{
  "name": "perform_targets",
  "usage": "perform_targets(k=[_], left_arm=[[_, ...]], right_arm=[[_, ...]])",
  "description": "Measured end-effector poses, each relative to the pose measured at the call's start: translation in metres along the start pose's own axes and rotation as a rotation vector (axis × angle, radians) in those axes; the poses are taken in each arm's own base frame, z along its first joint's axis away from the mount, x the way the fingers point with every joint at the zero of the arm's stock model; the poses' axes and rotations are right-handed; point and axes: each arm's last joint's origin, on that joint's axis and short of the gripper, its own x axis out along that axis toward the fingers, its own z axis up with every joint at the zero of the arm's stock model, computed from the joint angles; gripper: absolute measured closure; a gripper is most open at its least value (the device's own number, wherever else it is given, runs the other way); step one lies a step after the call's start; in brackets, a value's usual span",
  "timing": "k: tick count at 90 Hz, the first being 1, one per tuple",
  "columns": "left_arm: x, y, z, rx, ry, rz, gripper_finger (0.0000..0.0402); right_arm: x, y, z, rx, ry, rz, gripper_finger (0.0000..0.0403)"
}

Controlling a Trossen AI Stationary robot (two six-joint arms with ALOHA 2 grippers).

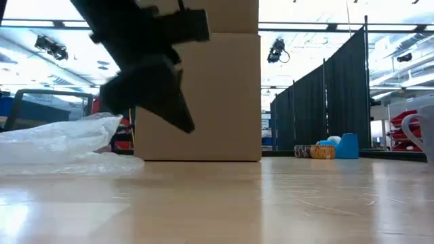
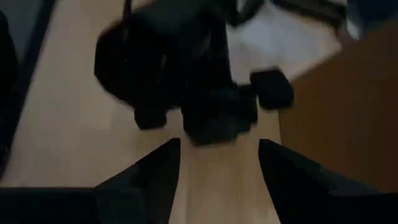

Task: Wrap mug
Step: Wrap the blue mug with bubble wrap

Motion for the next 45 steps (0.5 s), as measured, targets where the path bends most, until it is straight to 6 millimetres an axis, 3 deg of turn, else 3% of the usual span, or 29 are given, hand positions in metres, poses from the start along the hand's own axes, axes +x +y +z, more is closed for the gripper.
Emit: perform_targets(k=[12,21,37,45], left_arm=[[0.012,0.01,0.004,-0.04,-0.015,-0.019,0.0402],[0.02,0.022,0.008,-0.074,-0.01,0.003,0.0402],[0.032,0.039,0.016,-0.151,-0.036,0.029,0.0402],[0.038,0.049,0.023,-0.206,-0.072,0.039,0.0402]], right_arm=[[-0.02,-0.013,-0.023,0.059,-0.064,-0.137,0.0211],[-0.025,-0.019,-0.052,0.123,-0.202,-0.215,0.0213],[-0.009,-0.04,-0.121,0.287,-0.482,-0.162,0.0216],[0.015,-0.052,-0.159,0.334,-0.639,-0.165,0.0219]])
